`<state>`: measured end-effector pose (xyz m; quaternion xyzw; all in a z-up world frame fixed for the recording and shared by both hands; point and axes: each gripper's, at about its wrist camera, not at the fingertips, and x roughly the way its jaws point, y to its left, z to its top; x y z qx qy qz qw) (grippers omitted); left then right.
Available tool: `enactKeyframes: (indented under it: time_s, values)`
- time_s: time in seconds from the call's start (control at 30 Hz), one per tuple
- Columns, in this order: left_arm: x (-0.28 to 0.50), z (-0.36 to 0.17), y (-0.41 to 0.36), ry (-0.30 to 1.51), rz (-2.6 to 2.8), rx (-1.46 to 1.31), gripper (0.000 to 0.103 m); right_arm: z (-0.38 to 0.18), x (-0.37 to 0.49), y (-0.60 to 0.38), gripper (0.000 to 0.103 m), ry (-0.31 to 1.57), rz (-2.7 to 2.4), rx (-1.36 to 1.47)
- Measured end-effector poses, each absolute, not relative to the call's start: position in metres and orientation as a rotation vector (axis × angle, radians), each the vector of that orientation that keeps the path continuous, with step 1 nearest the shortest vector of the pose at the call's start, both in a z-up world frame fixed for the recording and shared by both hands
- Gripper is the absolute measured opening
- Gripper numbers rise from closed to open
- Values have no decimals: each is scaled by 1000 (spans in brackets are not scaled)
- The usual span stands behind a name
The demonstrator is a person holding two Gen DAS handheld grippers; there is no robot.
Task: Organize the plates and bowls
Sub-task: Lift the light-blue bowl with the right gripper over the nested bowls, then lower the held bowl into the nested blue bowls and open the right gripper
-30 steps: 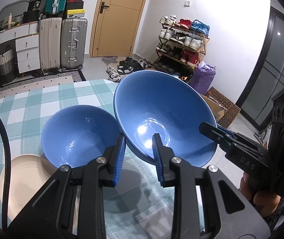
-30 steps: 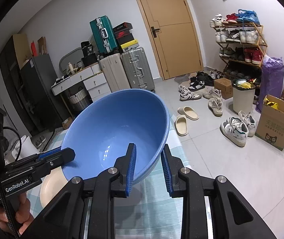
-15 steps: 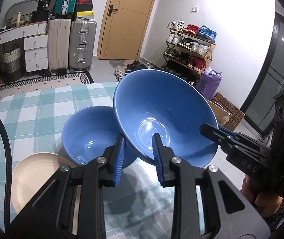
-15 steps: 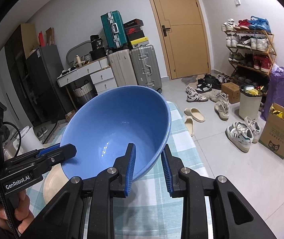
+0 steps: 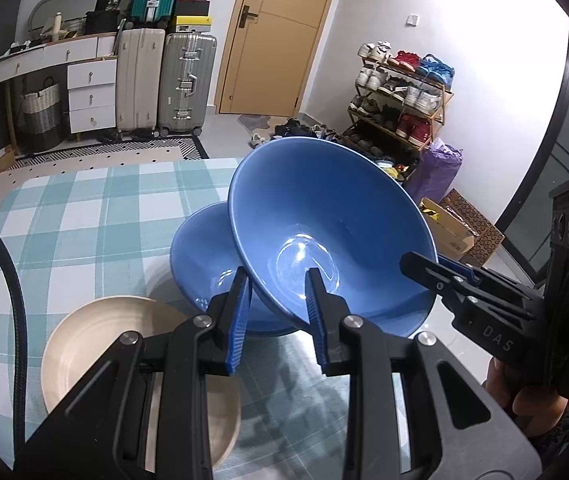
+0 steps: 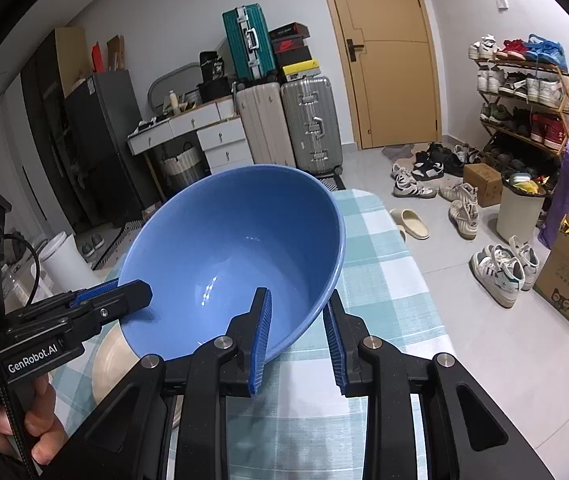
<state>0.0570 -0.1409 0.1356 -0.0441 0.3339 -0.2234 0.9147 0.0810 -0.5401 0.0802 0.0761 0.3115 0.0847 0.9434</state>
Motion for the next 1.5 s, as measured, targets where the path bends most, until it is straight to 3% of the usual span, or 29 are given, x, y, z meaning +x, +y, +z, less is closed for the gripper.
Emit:
enactKeyframes:
  time_s: [1.5]
  values:
    - [137,69,-126,753,-320,-38,24,34,140,-495,28,746,198,77]
